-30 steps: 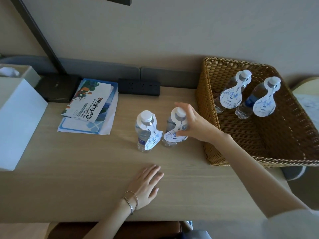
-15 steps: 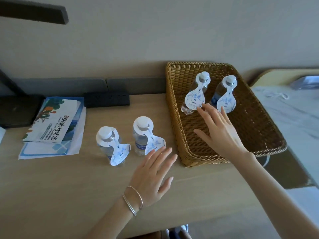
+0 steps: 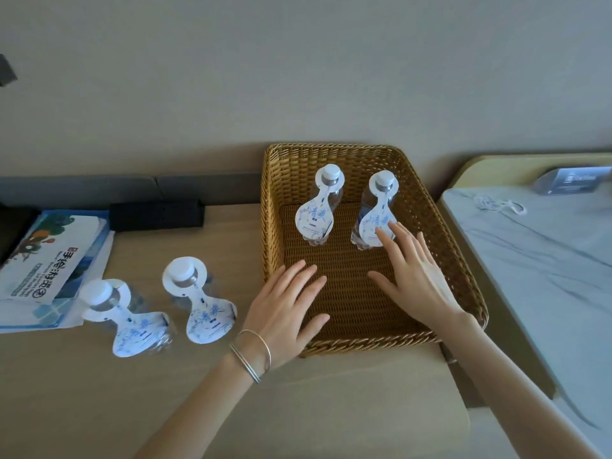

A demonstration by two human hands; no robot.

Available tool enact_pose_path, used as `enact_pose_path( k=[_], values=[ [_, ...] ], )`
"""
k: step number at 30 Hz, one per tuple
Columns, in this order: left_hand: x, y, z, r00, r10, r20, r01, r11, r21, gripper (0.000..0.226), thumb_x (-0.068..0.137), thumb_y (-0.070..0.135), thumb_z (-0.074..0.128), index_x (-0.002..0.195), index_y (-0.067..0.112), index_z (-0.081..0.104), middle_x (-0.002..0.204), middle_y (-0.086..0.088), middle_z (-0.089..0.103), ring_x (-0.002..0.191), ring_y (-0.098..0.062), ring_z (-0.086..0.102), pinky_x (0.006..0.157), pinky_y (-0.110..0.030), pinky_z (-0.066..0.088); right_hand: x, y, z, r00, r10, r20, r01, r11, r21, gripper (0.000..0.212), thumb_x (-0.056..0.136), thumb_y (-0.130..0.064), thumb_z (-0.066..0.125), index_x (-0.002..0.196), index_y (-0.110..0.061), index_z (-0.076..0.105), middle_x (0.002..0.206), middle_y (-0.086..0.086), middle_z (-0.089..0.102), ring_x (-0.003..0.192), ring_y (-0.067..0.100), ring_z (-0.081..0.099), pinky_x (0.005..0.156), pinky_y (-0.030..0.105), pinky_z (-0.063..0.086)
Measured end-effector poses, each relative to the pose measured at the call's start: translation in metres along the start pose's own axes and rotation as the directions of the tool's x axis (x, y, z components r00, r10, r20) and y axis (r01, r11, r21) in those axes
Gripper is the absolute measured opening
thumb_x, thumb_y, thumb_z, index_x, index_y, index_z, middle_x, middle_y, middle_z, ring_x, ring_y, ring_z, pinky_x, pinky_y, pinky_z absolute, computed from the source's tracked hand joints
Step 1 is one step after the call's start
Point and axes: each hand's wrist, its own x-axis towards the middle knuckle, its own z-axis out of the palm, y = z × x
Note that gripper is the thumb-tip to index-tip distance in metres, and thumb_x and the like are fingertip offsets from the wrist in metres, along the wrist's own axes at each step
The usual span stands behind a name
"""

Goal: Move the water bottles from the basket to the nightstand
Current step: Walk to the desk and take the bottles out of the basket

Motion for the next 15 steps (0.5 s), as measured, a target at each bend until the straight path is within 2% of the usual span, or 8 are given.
enact_pose_path(
  k=[4,7,9,12,15],
  values=[
    [0.033,-0.019,0.000,0.986,-0.156,0.052,0.150,0.983,0.104,0.062,0.093,0.055,0.026,0.133,0.015,0.052,0.141,-0.007,0.047,0.134,-0.026,0.038,0.111,-0.043,0.026,0.034,0.032,-0.003,0.999,-0.026,-0.043,0.026,0.999,0.018,0.070,0.085,-0.037,0.063,0.143,-0.011,0.031,0.147,0.017,0.032,0.137,0.033,0.029,0.112,0.054,0.019],
    [0.052,-0.031,0.004,0.939,-0.316,0.138,0.283,0.934,0.217,0.074,0.088,0.061,0.018,0.136,0.014,0.049,0.145,-0.012,0.043,0.135,-0.031,0.036,0.107,-0.043,0.020,0.064,0.053,0.001,1.000,-0.002,-0.031,0.004,0.998,0.061,0.074,0.085,-0.036,0.064,0.145,-0.014,0.027,0.150,0.015,0.027,0.137,0.034,0.027,0.113,0.050,0.016],
    [0.060,-0.037,0.007,0.914,-0.374,0.154,0.342,0.918,0.201,0.081,0.085,0.064,0.010,0.143,0.015,0.037,0.152,-0.012,0.029,0.141,-0.030,0.023,0.109,-0.039,0.012,0.082,0.064,0.006,1.000,0.013,-0.008,-0.012,0.997,0.079,0.076,0.084,-0.038,0.064,0.146,-0.018,0.024,0.151,0.013,0.024,0.136,0.034,0.026,0.112,0.048,0.022],
    [0.071,-0.044,0.011,0.907,-0.409,0.098,0.392,0.907,0.156,0.083,0.084,0.065,0.010,0.144,0.014,0.037,0.153,-0.012,0.028,0.143,-0.028,0.020,0.110,-0.038,0.014,0.102,0.075,0.014,1.000,0.009,0.000,-0.009,0.994,0.110,0.076,0.083,-0.040,0.064,0.144,-0.018,0.023,0.151,0.013,0.024,0.133,0.034,0.030,0.104,0.050,0.039],
    [0.079,-0.048,0.012,0.891,-0.445,0.092,0.433,0.893,0.121,0.074,0.090,0.062,0.023,0.147,0.015,0.029,0.156,-0.009,0.019,0.145,-0.025,0.011,0.113,-0.036,0.012,0.117,0.079,0.019,0.999,-0.007,-0.033,0.010,0.993,0.121,0.076,0.084,-0.042,0.063,0.144,-0.014,0.026,0.150,0.015,0.026,0.136,0.036,0.027,0.104,0.051,0.037]
  ],
)
